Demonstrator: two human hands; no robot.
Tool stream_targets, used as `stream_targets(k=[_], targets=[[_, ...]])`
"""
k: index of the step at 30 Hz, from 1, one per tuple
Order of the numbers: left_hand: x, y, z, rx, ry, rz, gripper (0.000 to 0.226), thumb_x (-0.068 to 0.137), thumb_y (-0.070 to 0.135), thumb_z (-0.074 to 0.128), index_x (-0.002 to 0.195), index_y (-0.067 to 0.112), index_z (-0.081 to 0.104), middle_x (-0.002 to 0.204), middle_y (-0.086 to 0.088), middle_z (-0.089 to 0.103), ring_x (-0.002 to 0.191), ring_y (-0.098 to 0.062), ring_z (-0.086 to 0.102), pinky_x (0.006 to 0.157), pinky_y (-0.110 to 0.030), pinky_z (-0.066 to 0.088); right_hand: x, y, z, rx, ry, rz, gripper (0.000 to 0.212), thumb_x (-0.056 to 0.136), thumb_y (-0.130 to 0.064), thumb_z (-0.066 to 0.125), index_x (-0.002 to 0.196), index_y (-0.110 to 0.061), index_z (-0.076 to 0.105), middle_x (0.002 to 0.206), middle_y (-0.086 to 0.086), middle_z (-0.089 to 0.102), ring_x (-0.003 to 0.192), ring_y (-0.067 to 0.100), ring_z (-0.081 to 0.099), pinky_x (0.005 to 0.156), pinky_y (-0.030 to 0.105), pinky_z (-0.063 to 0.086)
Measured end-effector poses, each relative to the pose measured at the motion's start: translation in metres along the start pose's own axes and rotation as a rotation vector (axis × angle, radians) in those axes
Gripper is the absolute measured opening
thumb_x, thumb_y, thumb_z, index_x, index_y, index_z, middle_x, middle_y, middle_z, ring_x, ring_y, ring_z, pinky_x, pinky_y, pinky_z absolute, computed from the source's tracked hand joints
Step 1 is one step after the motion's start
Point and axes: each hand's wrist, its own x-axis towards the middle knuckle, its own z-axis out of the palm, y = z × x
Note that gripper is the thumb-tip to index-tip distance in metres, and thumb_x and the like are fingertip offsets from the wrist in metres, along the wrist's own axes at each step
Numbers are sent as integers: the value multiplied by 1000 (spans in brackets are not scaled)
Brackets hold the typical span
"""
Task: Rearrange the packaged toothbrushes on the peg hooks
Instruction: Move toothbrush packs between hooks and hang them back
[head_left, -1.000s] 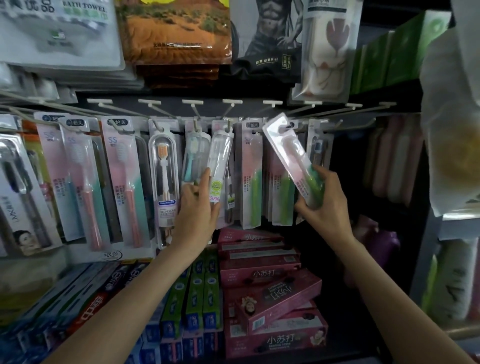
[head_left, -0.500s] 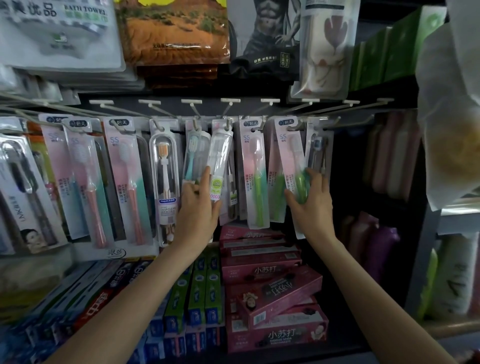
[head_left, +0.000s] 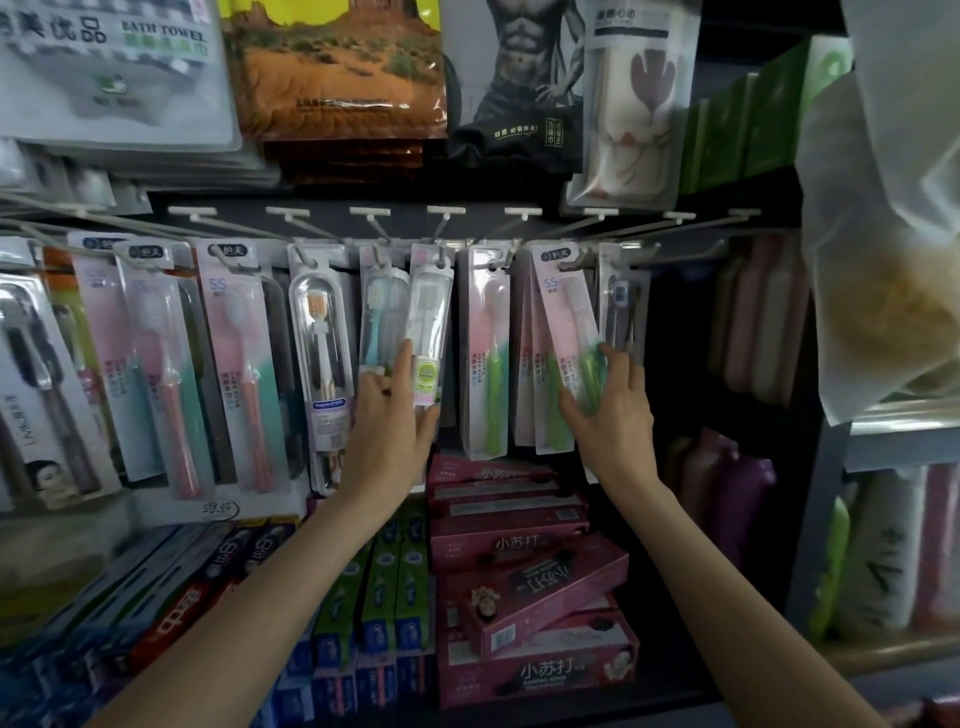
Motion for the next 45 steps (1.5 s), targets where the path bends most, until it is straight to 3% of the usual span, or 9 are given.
stream_targets(k=[5, 7, 12, 19, 27, 32, 37, 42, 45], targets=[[-8, 5, -4, 25, -58, -49, 62, 95, 41, 37, 147, 21, 8, 133, -14, 37, 80, -23, 59, 63, -29, 45, -12, -2, 8, -125, 137, -12, 58, 80, -29, 69, 124, -1, 45, 118, 24, 44, 104, 38, 46, 83, 49, 43], [-8, 7, -9, 31, -66, -54, 60, 95, 39, 39, 146, 18, 14, 134, -14, 39, 84, -24, 60, 66, -27, 43, -17, -12, 12, -14, 158, -141, 43, 83, -20, 67, 117, 0, 50, 112, 19, 48, 100, 31, 49, 84, 42, 44], [-9, 6, -33, 188, -42, 25, 55, 90, 32, 52, 137, 9, 34, 108, -16, 55, 72, -25, 58, 52, -29, 42, -24, -44, 49, 278, -379, -214, 41, 87, -16, 62, 124, -3, 48, 115, 6, 51, 97, 16, 53, 90, 33, 48], [-5, -10, -50, 354, -28, 4, 53, 92, 34, 47, 138, 14, 33, 100, -16, 51, 79, -27, 54, 52, -28, 34, -17, -69, 108, 354, -282, 80, 61, 86, -20, 64, 134, -1, 30, 127, 18, 51, 111, 29, 53, 87, 32, 44], [0, -23, -45, 373, -34, 37, 53, 91, 36, 45, 138, 14, 33, 99, -17, 50, 79, -28, 54, 51, -31, 40, -14, -78, 115, 308, -219, 106, 42, 82, -19, 66, 113, -5, 41, 110, 14, 54, 94, 28, 56, 72, 35, 48], [-1, -25, -44, 356, -20, 54, 51, 91, 34, 47, 136, 13, 34, 97, -16, 49, 76, -27, 53, 51, -31, 41, -11, -71, 83, 207, -216, 125, 41, 76, -26, 68, 106, -3, 51, 108, 12, 49, 95, 28, 51, 78, 38, 47], [-3, -22, -39, 340, -36, 57, 54, 91, 31, 51, 138, 10, 34, 99, -20, 50, 77, -32, 54, 50, -30, 36, 2, -60, 38, 71, -122, 42, 48, 79, -17, 66, 121, -4, 46, 121, 14, 45, 104, 31, 50, 80, 29, 40], [-4, -16, -36, 291, -44, 64, 53, 92, 27, 52, 138, 7, 35, 102, -24, 51, 72, -34, 56, 49, -28, 35, 17, -53, 11, -478, -160, -183, 36, 82, -11, 57, 116, -9, 45, 114, 11, 57, 107, 32, 52, 88, 38, 35], [-4, -13, -32, 248, -57, 46, 52, 91, 28, 53, 136, 5, 37, 104, -24, 51, 71, -36, 57, 49, -31, 38, 10, -40, 3, -512, -176, -162, 35, 78, -10, 54, 112, -9, 46, 112, 11, 57, 108, 32, 49, 91, 40, 32]])
